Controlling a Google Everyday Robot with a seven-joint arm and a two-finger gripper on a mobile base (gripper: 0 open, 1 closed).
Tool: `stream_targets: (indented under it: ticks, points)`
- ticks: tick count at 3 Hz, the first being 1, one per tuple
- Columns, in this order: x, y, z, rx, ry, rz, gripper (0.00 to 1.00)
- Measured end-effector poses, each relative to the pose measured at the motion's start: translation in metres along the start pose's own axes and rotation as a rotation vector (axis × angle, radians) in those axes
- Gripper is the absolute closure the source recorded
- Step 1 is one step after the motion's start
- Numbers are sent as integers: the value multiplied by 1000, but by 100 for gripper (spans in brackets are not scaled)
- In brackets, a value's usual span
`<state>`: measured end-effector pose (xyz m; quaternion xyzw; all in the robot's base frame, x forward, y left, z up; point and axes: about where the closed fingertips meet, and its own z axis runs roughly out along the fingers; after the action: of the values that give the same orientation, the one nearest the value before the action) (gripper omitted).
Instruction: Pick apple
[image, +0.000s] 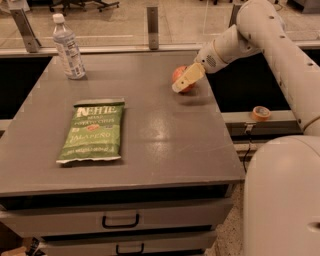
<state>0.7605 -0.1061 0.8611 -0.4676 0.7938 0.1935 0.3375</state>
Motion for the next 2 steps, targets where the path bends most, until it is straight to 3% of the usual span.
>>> stream_targets:
  ticks: [1,2]
  points:
    - [8,-1,2,-14,-10,29,23]
    - [7,20,-1,-61,-28,14,47]
